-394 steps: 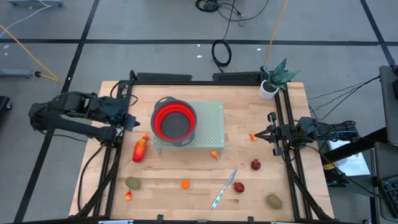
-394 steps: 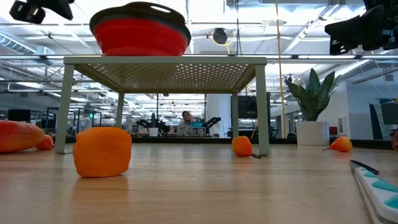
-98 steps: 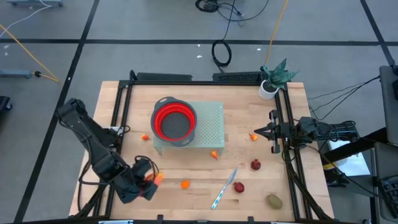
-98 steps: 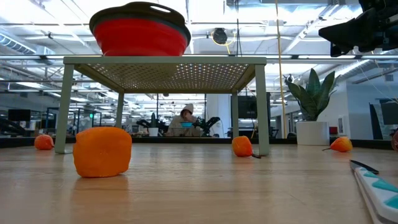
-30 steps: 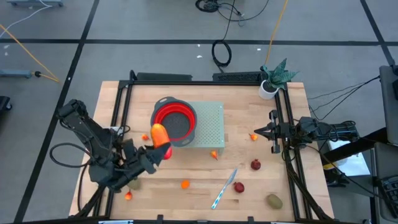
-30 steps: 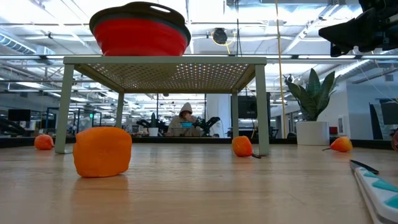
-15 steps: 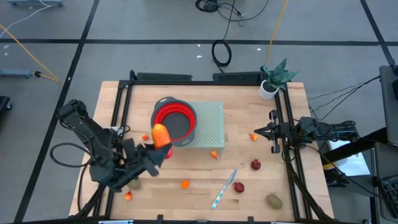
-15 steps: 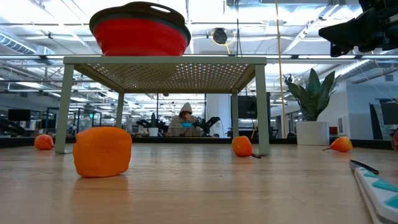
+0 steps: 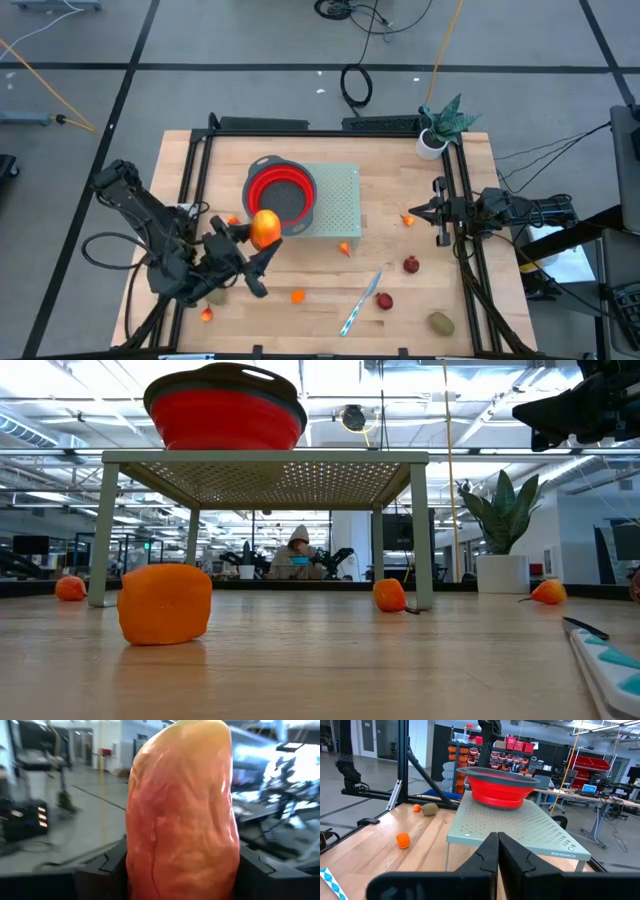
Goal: Pick & Place Fruit
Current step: Put the red mango into the red strainer bowl on the shelf
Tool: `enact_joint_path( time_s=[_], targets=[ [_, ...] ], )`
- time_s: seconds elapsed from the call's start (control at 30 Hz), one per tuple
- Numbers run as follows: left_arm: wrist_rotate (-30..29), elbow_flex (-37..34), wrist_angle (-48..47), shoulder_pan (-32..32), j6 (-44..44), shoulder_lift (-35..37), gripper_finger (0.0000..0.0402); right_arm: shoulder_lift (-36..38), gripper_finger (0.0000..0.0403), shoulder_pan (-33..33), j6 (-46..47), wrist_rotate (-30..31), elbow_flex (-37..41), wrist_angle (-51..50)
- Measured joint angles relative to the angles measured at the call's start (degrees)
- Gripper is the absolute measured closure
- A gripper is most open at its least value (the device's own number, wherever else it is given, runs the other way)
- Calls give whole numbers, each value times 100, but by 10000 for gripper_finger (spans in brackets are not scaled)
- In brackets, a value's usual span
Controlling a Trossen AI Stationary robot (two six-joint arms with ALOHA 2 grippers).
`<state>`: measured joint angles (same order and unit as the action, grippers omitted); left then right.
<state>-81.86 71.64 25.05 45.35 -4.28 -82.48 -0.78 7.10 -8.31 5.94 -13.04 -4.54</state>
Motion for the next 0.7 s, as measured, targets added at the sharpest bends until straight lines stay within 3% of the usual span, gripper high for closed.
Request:
enact_joint_path(
  time_s=[0.23,0.7],
  targets=[
    [-66,0,-1,-428,-1165,0,172,-1,403,1,-5,1,0,-1],
    [47,0,-33,-1345,-2322,296,172,0,403,-1,-9,3,0,-1]
  ],
)
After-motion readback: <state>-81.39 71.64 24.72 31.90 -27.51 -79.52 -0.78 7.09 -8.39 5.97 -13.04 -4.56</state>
